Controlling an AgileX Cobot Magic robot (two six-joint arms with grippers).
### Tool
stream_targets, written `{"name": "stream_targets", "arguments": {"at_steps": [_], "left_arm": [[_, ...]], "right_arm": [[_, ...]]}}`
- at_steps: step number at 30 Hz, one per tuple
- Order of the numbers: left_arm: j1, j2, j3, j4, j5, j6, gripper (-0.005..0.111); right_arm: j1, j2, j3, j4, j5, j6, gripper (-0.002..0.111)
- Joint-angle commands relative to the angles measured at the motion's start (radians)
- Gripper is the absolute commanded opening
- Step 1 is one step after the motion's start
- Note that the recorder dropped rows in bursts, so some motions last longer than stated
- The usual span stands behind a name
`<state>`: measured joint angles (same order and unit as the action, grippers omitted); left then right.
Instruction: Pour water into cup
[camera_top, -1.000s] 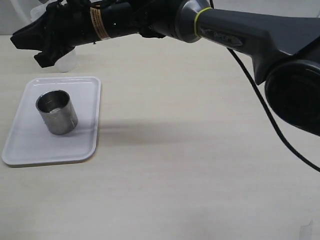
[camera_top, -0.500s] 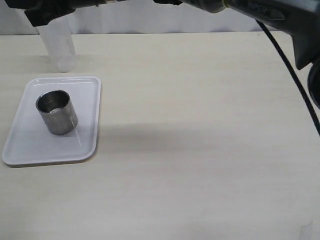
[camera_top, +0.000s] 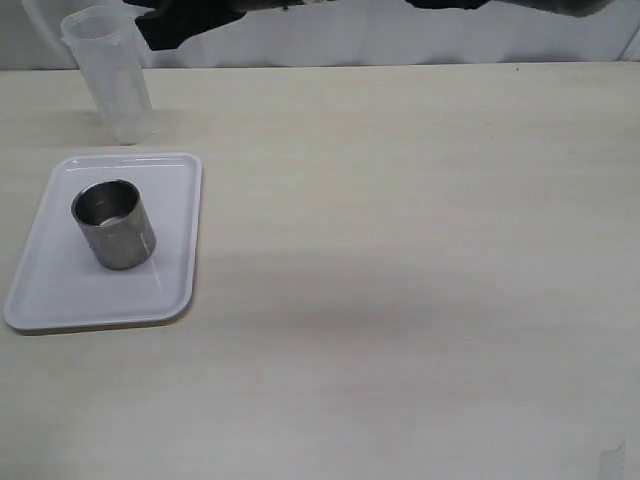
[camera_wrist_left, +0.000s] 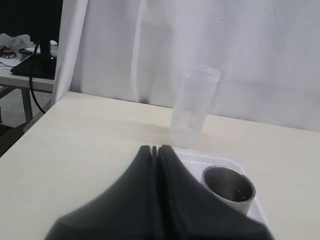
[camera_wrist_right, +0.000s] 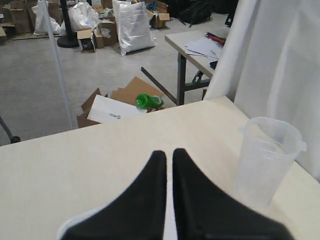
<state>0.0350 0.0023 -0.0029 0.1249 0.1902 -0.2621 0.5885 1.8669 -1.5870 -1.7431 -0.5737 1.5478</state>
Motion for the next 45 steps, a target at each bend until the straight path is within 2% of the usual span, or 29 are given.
{"name": "stream_targets", "arguments": {"at_steps": [1,10,14,22,34,45], "left_arm": [[-0.001,-0.002,0.003,-0.009,-0.001,-0.002,0.000],[-0.001,-0.002,0.003,-0.009,-0.001,-0.002,0.000],[-0.001,-0.002,0.003,-0.009,-0.001,-0.002,0.000],[-0.001,-0.002,0.003,-0.008,-0.001,-0.002,0.000],[-0.001,-0.002,0.003,-0.008,-0.001,-0.002,0.000],[-0.001,-0.002,0.003,-0.010,-0.001,-0.002,0.000]], "right_arm": [[-0.030,-0.104,0.108,-0.001,0.107,-0.019,0.004],[-0.039,-0.376,0.402,-0.001,0.367,-0.072,0.004],[-0.039,-0.494,0.525,-0.001,0.410,-0.090,0.004],[-0.039,-0.687,0.683,-0.001,0.574,-0.090,0.004],[-0.039,-0.905,0.799,-0.001,0.568,-0.068,0.004],[-0.039,-0.941,0.801,-0.001,0.568,-0.068,0.004]]}}
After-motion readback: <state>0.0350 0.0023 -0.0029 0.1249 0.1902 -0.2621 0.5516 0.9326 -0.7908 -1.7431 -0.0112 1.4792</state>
